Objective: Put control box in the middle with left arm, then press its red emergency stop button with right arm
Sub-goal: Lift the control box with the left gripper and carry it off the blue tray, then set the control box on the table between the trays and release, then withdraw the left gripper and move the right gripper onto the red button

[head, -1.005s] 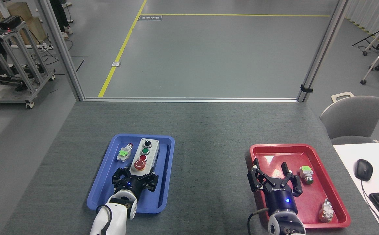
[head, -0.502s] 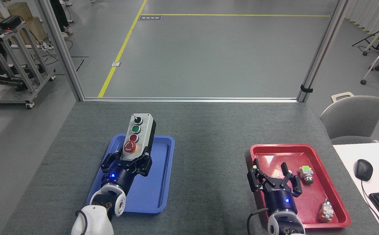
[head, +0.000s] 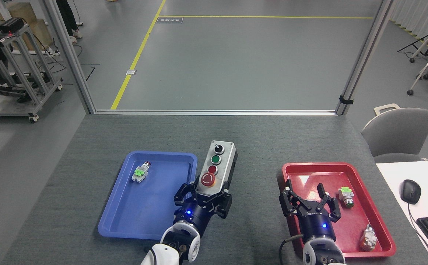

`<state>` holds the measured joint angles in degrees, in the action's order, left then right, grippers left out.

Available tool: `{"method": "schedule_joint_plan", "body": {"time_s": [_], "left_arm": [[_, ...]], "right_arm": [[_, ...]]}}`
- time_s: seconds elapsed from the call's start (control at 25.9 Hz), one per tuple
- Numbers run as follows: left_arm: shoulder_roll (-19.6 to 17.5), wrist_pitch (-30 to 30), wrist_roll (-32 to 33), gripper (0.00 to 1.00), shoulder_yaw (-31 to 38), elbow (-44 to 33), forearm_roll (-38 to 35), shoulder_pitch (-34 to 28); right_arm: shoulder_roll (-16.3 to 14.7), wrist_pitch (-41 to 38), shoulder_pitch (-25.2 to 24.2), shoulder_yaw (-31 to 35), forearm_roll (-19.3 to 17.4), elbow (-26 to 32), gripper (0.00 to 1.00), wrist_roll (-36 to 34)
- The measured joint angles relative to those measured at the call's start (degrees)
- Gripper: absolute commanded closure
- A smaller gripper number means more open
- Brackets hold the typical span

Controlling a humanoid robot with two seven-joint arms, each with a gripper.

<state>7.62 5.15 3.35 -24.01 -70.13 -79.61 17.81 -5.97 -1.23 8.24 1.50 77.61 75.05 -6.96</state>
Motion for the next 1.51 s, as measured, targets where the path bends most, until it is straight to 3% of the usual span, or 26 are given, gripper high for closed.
{"method": "schedule_joint_plan", "body": {"time_s": [0.35,0.58,0.66,0.73,0.77,0.89,1.04,1.12,1.24,1.28,1.31,1.39,1.51], "left_arm": [[0.3,5.0,0.1,1.00,-13.3,9.4,-0.2,1.4],[0.3,5.4,-0.1,1.00,-17.5,13.3,-0.1,1.9],[0.3,5.3,-0.4,0.63,-18.2,13.6,0.1,2.0],[0.3,5.2,-0.5,0.14,-18.7,13.7,0.1,2.0],[0.3,5.2,-0.3,0.03,-18.8,13.6,0.2,2.0],[0.2,5.6,0.2,0.02,-19.0,12.2,0.4,1.8],[-0.6,5.5,0.1,0.02,-18.9,4.7,0.7,-0.4],[-3.0,4.4,0.1,0.02,-18.6,-1.1,0.7,-2.8],[-9.9,2.8,0.3,0.01,-17.5,-9.7,1.2,-6.8],[-12.4,2.1,0.2,0.01,-16.7,-12.2,1.7,-8.4],[-14.9,1.1,0.2,0.01,-15.3,-14.4,2.4,-10.1],[-18.7,-0.9,-0.1,0.01,-11.5,-18.0,4.3,-13.0],[-21.9,-5.9,-0.6,0.01,-2.8,-21.3,8.4,-16.6]], "right_arm": [[-0.3,0.0,0.0,0.0,0.0,0.0,0.00,0.2],[-0.5,0.1,0.0,0.1,0.0,0.1,0.00,0.2],[-0.6,0.1,0.1,0.1,0.0,0.1,0.00,0.2],[-0.6,0.2,0.1,0.1,0.0,0.1,0.00,0.2],[-0.6,0.2,0.1,0.2,0.0,0.1,0.00,0.2],[-0.6,0.2,0.5,1.2,0.0,0.1,0.00,0.2],[-0.6,0.2,0.7,2.1,0.0,0.1,0.00,0.2],[-0.6,0.3,0.8,2.3,0.0,0.0,0.00,0.3],[-0.6,0.7,0.9,2.5,0.0,0.0,0.01,0.5],[-0.6,1.0,1.0,2.5,0.0,0.0,0.04,0.1],[-0.6,1.3,1.1,2.5,0.0,0.0,0.16,0.0],[-0.6,1.7,1.5,2.5,0.0,0.0,0.56,-0.2],[-0.8,1.0,2.6,2.2,0.1,-0.1,0.97,-0.4]]}}
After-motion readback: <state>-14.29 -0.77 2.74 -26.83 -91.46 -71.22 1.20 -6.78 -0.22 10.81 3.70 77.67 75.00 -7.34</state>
